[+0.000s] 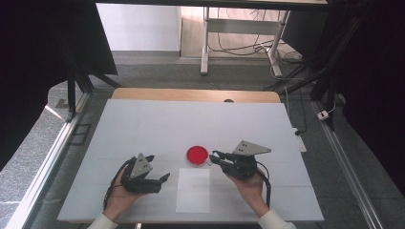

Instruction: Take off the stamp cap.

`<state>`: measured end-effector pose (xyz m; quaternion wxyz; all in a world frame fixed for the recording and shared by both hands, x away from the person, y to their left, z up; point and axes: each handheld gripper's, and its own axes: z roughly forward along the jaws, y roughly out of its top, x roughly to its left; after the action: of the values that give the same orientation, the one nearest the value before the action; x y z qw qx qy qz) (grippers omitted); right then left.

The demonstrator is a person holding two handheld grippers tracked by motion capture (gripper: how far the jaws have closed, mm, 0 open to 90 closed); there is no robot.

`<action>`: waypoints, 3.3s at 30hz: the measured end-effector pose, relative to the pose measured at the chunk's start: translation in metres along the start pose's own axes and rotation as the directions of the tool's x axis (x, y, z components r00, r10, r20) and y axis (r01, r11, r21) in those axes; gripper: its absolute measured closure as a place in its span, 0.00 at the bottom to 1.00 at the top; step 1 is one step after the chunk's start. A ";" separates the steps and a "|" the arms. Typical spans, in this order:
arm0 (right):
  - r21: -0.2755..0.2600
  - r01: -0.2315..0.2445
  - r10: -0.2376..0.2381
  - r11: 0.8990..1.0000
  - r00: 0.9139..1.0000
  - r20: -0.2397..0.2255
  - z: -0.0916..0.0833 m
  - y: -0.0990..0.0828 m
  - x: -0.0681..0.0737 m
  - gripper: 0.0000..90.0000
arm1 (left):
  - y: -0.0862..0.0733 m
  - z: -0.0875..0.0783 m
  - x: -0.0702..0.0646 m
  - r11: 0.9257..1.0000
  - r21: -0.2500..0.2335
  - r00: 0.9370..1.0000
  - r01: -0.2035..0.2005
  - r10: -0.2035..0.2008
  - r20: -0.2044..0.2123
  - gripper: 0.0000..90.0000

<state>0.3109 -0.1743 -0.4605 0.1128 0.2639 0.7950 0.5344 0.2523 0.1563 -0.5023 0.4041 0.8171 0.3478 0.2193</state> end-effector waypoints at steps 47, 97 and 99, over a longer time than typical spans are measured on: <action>-0.004 0.002 -0.002 1.000 1.000 -0.001 0.003 0.000 0.002 0.84 | 0.030 0.029 -0.023 1.000 0.005 0.998 -0.026 0.025 0.057 0.20; -0.013 -0.010 0.010 1.000 1.000 -0.003 0.009 0.000 0.006 0.84 | 0.057 0.061 -0.049 0.998 0.012 0.995 -0.063 0.062 0.080 0.20; -0.014 -0.012 0.012 1.000 1.000 -0.004 0.010 0.000 0.007 0.84 | 0.058 0.062 -0.050 0.998 0.012 0.995 -0.063 0.062 0.082 0.21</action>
<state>0.3097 -0.1634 -0.4640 0.1101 0.2668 0.7899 0.5411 0.2817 0.0619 -0.4949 0.4048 0.8388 0.3069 0.1958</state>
